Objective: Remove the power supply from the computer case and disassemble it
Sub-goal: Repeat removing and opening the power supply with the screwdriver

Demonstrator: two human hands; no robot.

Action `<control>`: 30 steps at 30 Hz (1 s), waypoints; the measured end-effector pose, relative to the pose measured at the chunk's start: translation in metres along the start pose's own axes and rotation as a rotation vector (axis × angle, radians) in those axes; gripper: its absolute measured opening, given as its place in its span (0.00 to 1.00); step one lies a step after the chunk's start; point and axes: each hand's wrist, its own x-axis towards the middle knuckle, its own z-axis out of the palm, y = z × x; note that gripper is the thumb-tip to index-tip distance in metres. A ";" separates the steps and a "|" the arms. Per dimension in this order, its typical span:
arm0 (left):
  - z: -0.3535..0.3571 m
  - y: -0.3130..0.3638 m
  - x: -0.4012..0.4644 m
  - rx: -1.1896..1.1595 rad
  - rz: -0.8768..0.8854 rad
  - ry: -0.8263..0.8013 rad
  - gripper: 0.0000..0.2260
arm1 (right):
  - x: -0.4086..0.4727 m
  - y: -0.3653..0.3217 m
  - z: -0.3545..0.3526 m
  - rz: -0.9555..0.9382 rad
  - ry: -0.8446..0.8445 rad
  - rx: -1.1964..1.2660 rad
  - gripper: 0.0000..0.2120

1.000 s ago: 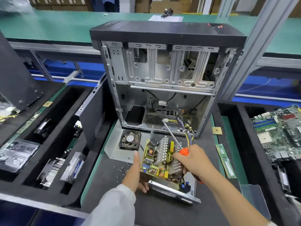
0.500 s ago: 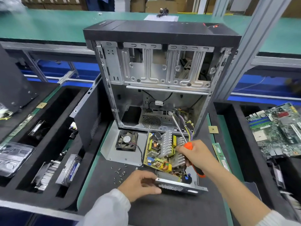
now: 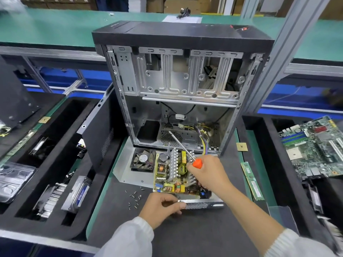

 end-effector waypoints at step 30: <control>-0.013 0.018 0.012 0.945 0.396 -0.101 0.18 | -0.006 0.072 -0.143 0.104 -0.356 -0.198 0.24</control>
